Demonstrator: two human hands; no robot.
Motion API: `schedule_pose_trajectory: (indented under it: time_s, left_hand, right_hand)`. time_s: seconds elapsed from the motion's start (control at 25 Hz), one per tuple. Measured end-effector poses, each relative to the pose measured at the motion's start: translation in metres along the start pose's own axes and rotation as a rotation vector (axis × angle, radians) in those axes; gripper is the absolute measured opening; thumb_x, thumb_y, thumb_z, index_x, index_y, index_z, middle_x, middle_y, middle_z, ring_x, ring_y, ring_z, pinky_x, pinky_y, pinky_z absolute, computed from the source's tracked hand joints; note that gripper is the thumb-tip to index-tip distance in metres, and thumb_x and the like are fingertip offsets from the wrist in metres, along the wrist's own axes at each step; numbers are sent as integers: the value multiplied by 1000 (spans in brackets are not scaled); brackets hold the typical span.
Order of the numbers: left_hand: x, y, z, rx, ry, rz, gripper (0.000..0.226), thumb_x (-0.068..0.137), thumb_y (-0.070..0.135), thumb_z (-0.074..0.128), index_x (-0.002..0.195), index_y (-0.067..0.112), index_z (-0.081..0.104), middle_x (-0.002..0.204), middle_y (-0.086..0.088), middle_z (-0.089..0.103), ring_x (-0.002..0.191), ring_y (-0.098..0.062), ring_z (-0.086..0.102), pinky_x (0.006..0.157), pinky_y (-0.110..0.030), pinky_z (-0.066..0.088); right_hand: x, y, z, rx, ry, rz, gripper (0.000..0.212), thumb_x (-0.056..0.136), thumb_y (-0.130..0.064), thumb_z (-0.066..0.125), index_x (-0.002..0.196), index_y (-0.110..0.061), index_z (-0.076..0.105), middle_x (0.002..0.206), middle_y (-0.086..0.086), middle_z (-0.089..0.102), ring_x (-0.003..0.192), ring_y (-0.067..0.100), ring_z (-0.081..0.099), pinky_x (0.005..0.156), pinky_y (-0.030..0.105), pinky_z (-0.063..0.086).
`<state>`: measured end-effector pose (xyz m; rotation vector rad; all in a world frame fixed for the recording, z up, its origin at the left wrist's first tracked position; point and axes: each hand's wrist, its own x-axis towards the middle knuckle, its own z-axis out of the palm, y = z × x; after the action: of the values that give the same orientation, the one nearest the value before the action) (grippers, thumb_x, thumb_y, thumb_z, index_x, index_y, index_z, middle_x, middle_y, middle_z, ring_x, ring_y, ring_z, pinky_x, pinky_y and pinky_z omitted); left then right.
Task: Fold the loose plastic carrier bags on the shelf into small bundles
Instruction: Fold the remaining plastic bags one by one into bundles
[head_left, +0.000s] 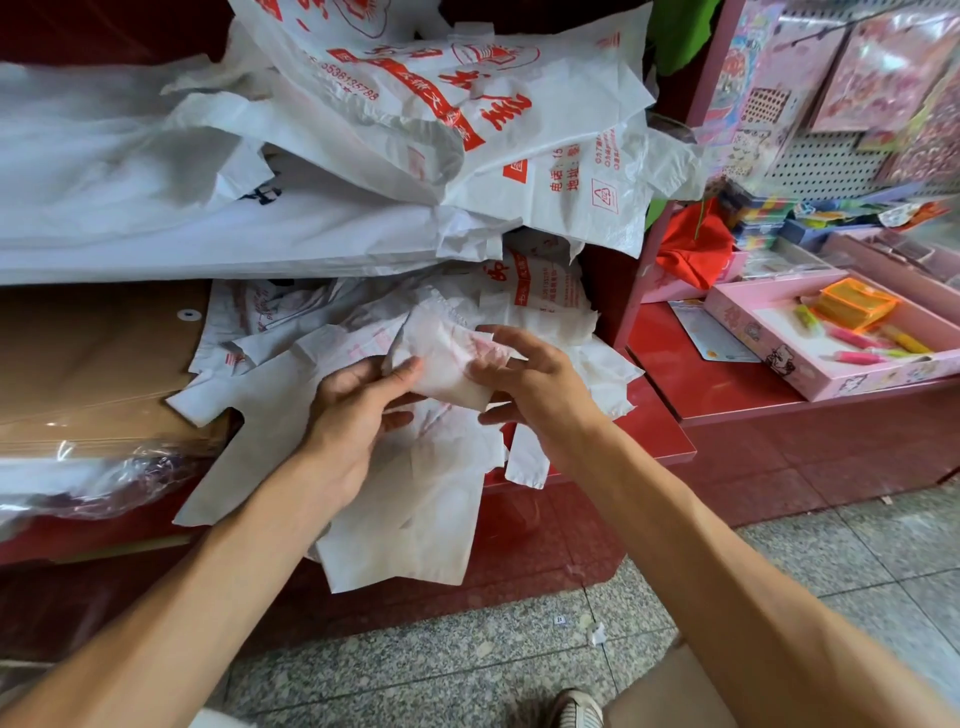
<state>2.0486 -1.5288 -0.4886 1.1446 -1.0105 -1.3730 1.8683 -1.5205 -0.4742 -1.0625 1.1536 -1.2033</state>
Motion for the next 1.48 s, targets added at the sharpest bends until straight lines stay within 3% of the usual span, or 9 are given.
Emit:
schedule_pose_trajectory:
  time_s: [0.12,0.28,0.4,0.56,0.84,1.04,1.24,1.36,1.48]
  left_hand:
    - [-4,13,-17,4,119,56,11,82,11,69,72,16,68,72,-1,68,66,-17,61,55,-24,45]
    - [-15,35,-53,147,183,69,8,63,23,64,55,20,64,64,-1,60,66,-18,56,54,-26,43]
    - [-37,49,-86,113,203,72,2,78,19,72,76,18,72,76,-4,71,71,-21,65,56,-27,48]
    - [-79,73,-152,324,233,116,16,85,5,70,99,12,72,89,-8,76,67,-19,59,49,-19,44]
    - [-216,86,-302,309,692,213,28,84,-3,68,105,15,69,90,7,76,75,-6,70,56,-20,55]
    - [-327,87,-381,315,943,260,28,84,-5,67,87,22,75,85,10,76,81,-6,70,76,-24,59]
    - [-403,82,-444,366,1109,194,24,82,5,74,78,28,77,80,12,75,77,-4,69,85,-33,57]
    - [-428,68,-471,415,1197,131,17,81,15,78,97,13,74,94,1,75,87,-15,68,81,-37,55]
    - [-430,55,-487,479,1266,149,9,88,6,69,93,-1,70,86,-7,72,76,-16,63,61,-23,52]
  right_hand:
    - [0,-4,16,-193,-49,13,22,80,-4,70,98,-15,64,75,-2,68,61,10,56,51,18,40]
    - [-6,-6,58,-261,-307,7,31,81,-5,70,108,-19,63,77,-5,67,54,9,48,49,24,34]
    - [-12,-3,102,-322,-386,-41,6,87,-11,68,83,-14,65,63,-2,60,52,11,49,50,28,35]
    - [-23,-5,172,-297,-445,-48,7,88,-11,68,93,-7,65,76,12,67,52,18,51,45,27,35]
    - [-80,3,360,-312,-860,-13,16,86,6,64,97,-7,60,62,9,57,39,10,48,31,18,36]
    - [-152,22,485,-327,-1127,76,13,87,1,66,92,-9,62,79,11,68,57,15,66,50,25,55]
    - [-213,48,566,-418,-1260,55,19,89,1,62,77,-14,61,77,6,65,63,13,62,54,21,52]
    - [-234,68,602,-460,-1270,21,27,89,1,59,71,-19,60,80,8,63,68,15,59,59,23,49]
    - [-243,91,629,-424,-1220,23,30,90,0,59,70,-23,60,75,4,63,73,19,58,73,35,53]
